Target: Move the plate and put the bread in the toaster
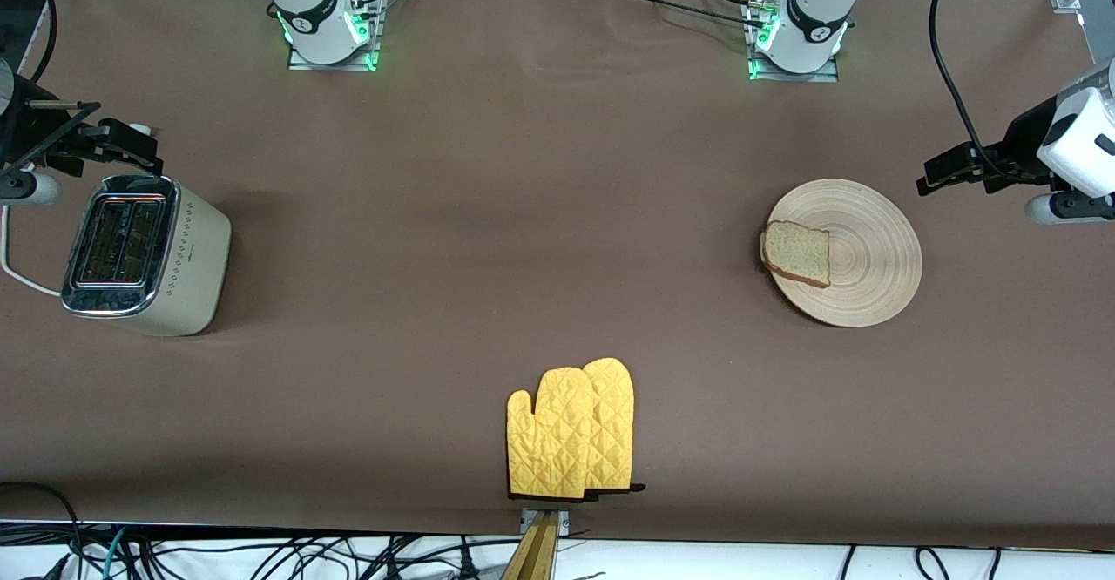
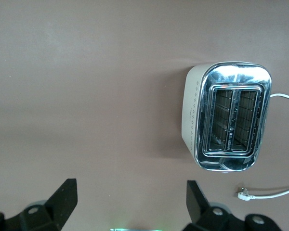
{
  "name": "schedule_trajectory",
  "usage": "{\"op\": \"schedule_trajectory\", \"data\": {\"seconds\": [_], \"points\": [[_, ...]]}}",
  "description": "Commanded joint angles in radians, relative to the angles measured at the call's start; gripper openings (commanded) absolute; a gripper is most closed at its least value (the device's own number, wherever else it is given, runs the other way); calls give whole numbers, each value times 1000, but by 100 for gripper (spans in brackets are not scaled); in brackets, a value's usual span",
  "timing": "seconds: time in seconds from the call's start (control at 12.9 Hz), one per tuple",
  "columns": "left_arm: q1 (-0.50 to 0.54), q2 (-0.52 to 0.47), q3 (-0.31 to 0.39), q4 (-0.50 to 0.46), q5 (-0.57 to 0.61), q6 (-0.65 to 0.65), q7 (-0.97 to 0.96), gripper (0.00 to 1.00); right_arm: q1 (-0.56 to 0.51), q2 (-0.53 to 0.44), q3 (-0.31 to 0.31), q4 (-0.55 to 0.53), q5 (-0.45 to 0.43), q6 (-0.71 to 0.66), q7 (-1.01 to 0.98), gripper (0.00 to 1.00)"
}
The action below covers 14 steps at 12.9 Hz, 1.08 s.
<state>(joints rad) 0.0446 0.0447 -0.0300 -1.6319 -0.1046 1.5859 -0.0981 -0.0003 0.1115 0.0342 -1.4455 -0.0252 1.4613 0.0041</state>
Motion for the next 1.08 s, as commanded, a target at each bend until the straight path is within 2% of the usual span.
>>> {"op": "schedule_trajectory", "data": {"seconds": [0.0,0.54,1.01], "points": [[6,3,-8,17,20,-7,-3,100,-9,-7,10,-1,10,-3,13,100],[9,9,-7,17,22,-7,1,100,-10,-6,9,-1,10,-4,-1,100],[11,9,-51,17,161,-3,-6,100,-9,-6,10,-1,10,-2,10,100]]}}
